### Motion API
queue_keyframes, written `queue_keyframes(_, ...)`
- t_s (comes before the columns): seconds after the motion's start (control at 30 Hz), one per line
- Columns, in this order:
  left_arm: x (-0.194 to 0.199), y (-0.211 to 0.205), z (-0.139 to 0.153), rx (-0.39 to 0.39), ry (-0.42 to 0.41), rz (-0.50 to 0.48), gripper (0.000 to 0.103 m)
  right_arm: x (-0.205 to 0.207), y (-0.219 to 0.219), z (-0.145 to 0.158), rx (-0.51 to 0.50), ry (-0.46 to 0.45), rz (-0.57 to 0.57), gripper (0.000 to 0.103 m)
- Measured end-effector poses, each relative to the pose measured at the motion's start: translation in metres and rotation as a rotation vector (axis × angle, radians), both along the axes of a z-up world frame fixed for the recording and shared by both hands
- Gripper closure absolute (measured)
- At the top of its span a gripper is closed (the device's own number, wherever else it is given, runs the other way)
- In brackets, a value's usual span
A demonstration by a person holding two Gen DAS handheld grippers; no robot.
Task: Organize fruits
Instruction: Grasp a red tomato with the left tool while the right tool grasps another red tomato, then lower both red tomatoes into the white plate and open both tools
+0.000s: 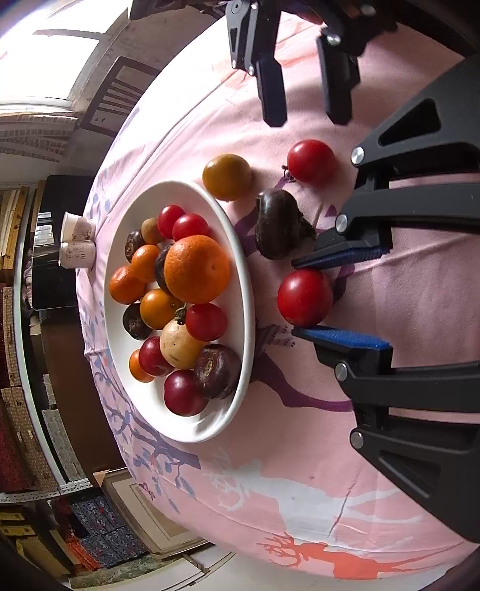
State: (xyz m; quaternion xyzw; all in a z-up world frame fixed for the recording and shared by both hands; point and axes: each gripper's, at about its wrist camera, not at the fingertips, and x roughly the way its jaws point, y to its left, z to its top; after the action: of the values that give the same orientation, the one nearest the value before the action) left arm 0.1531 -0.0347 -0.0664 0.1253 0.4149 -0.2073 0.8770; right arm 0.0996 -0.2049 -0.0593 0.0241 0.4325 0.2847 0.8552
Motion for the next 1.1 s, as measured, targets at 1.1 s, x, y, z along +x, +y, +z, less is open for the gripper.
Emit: queue_keyframes(1.1,0.083,-0.006,0.064,-0.130,-0.098,0.113,0.039,0.152,-0.020,0.076,0.125,-0.019,-0.284,0.054)
